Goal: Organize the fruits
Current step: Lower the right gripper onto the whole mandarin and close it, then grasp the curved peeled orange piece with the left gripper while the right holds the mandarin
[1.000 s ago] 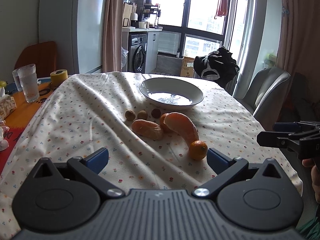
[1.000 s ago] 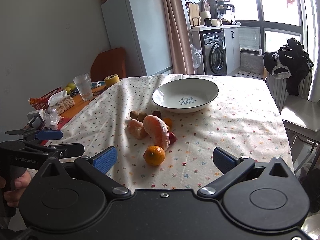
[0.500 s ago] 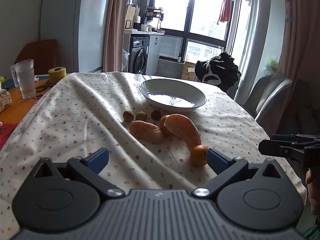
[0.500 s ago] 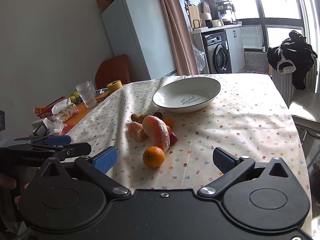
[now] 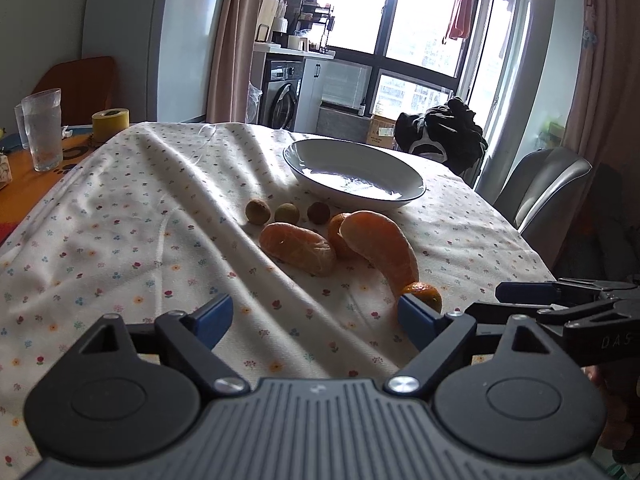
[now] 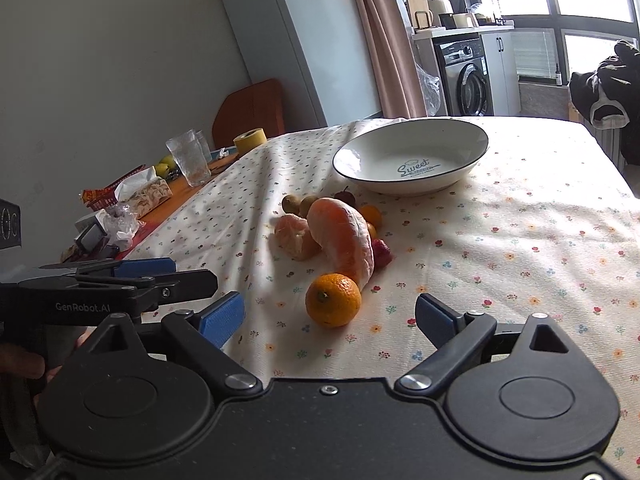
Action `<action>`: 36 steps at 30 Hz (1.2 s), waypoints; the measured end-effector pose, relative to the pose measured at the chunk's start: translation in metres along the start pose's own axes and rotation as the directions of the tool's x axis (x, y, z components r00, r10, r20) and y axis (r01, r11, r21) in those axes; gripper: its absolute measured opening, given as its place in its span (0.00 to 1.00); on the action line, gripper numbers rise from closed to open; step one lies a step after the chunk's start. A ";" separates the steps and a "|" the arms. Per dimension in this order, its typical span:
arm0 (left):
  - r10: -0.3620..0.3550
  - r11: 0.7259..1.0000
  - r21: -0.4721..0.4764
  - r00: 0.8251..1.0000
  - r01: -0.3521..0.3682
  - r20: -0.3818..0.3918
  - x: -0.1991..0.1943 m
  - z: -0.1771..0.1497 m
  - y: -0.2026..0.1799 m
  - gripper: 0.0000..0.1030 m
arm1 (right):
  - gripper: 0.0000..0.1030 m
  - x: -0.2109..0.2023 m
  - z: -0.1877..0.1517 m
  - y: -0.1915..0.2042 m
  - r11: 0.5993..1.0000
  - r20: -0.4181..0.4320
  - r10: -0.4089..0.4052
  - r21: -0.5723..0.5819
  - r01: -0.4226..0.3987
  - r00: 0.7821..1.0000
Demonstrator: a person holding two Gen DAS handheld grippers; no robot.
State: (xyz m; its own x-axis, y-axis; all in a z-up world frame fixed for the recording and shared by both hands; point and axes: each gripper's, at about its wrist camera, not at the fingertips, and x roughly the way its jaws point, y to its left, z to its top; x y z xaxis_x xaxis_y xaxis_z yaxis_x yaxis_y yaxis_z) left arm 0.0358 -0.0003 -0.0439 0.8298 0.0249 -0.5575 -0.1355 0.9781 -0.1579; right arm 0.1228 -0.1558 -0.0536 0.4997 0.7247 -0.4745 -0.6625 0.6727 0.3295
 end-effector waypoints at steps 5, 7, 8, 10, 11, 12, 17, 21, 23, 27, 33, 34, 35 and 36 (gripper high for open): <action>-0.003 1.000 -0.007 1.000 0.003 -0.018 0.009 -0.002 0.003 0.78 | 0.78 0.018 0.002 0.002 1.000 -0.032 0.009 -0.012 -0.009 0.999; 0.003 1.000 -0.015 1.000 -0.003 -0.024 0.013 -0.002 0.005 0.77 | 0.76 0.024 0.002 0.001 1.000 -0.039 0.004 -0.012 -0.005 0.999; 0.004 1.000 -0.021 1.000 -0.005 -0.029 0.015 -0.003 0.006 0.76 | 0.76 0.025 0.002 0.001 1.000 -0.042 0.003 -0.012 -0.003 0.999; 0.002 0.999 -0.035 0.999 -0.003 -0.040 0.019 -0.004 0.009 0.73 | 0.74 0.032 0.002 0.000 1.000 -0.048 0.001 -0.014 -0.002 0.999; 0.002 0.999 -0.038 0.999 -0.003 -0.044 0.020 -0.004 0.010 0.71 | 0.73 0.034 0.002 -0.001 1.000 -0.052 0.003 -0.014 -0.004 0.999; 0.004 0.999 -0.040 0.999 -0.005 -0.047 0.022 -0.005 0.011 0.70 | 0.71 0.037 0.002 -0.001 1.000 -0.056 0.002 -0.015 -0.003 0.998; -0.002 0.999 -0.050 0.999 0.000 -0.052 0.028 -0.004 0.013 0.66 | 0.57 0.048 0.002 -0.002 1.000 -0.078 0.004 -0.027 -0.006 0.997; -0.014 0.998 -0.065 0.998 0.010 -0.060 0.035 0.000 0.012 0.66 | 0.37 0.053 0.003 -0.009 1.000 -0.086 0.024 -0.007 -0.024 0.996; -0.020 0.998 -0.061 0.998 0.016 -0.057 0.039 0.002 0.010 0.66 | 0.37 0.052 0.003 -0.012 0.999 -0.086 0.037 0.006 -0.037 0.996; -0.035 0.997 -0.068 0.998 0.032 -0.049 0.044 0.006 0.006 0.66 | 0.37 0.049 0.002 -0.014 0.999 -0.084 0.042 0.007 -0.041 0.996; -0.086 0.992 -0.100 0.993 0.078 -0.078 0.058 0.013 0.001 0.66 | 0.36 0.041 0.005 -0.021 0.999 -0.055 0.035 0.014 -0.035 0.998; -0.092 0.991 -0.101 0.992 0.084 -0.081 0.060 0.014 -0.002 0.66 | 0.36 0.040 0.005 -0.023 0.999 -0.052 0.031 0.015 -0.030 0.998; -0.093 0.992 -0.096 0.992 0.085 -0.081 0.062 0.014 -0.004 0.66 | 0.36 0.039 0.005 -0.025 1.000 -0.047 0.027 0.018 -0.026 0.999; -0.093 0.992 -0.091 0.992 0.085 -0.081 0.064 0.015 -0.006 0.66 | 0.36 0.038 0.006 -0.027 1.000 -0.044 0.023 0.020 -0.022 0.999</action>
State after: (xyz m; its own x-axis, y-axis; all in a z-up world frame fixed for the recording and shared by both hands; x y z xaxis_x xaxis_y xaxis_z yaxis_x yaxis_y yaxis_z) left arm 0.0975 -0.0019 -0.0659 0.7920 -0.0828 -0.6049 -0.1128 0.9538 -0.2783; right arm 0.1630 -0.1460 -0.0757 0.4594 0.7328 -0.5019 -0.6622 0.6592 0.3562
